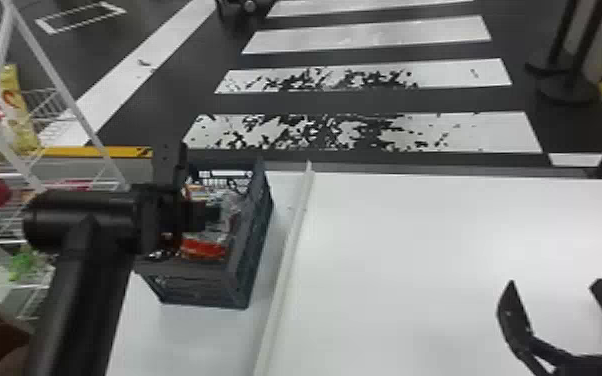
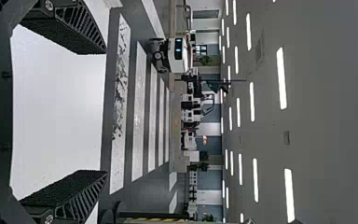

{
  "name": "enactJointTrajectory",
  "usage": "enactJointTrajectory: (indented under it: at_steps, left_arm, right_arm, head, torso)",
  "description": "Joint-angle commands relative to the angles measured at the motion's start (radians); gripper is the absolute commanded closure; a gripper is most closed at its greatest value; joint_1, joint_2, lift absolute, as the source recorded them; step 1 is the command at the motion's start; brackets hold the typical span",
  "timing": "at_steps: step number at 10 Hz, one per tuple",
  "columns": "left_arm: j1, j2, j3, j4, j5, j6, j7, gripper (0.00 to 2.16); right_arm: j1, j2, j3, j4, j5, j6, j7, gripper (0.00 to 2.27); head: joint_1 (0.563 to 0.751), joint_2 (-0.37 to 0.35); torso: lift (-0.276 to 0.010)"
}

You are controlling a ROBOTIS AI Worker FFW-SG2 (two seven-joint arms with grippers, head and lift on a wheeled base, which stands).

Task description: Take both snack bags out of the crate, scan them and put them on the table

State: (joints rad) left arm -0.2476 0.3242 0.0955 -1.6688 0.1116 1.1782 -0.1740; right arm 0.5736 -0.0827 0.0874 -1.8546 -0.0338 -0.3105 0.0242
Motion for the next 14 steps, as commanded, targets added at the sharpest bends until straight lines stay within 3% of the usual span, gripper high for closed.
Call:
enactJointTrajectory:
  at_steps: [1, 7, 9, 11, 12, 14]
  left_arm:
    - [0.014, 0.004, 0.024, -0.086, 0.002, 0.064, -0.010, 2.14]
    - [0.037, 0.010, 0.092, -0.324, 0.037, 0.232, -0.002, 2.14]
    - [0.063, -0.001, 0.128, -0.424, 0.134, 0.251, 0.022, 2.14]
    - [0.085, -0.050, 0.104, -0.488, 0.148, 0.266, 0.053, 2.14]
    - [0.085, -0.089, 0.076, -0.488, 0.160, 0.263, 0.073, 2.14]
    - [0.080, -0.142, 0.001, -0.488, 0.154, 0.263, 0.105, 2.14]
  right_arm:
    - [0.000, 0.001, 0.000, 0.000, 0.000, 0.000, -0.001, 0.07]
    - [0.000, 0.009, 0.006, 0.002, 0.011, 0.006, 0.000, 0.07]
    - [0.000, 0.012, 0.015, 0.000, 0.020, 0.006, 0.000, 0.07]
    - [0.000, 0.017, 0.020, 0.000, 0.031, 0.009, 0.000, 0.07]
    - [0.000, 0.018, 0.023, -0.002, 0.041, 0.018, 0.000, 0.07]
    - [0.003, 0.018, 0.023, -0.006, 0.043, 0.018, 0.000, 0.07]
  head:
    - [0.695, 0.227]
    - [0.695, 0.237]
    - [0.695, 0.241]
    - [0.695, 0.222]
    - [0.695, 0.213]
    - [0.695, 0.164]
  torso:
    - [-0.092]
    - [-0.092]
    - [-0.092]
    - [-0.092]
    - [-0.092]
    - [-0.092]
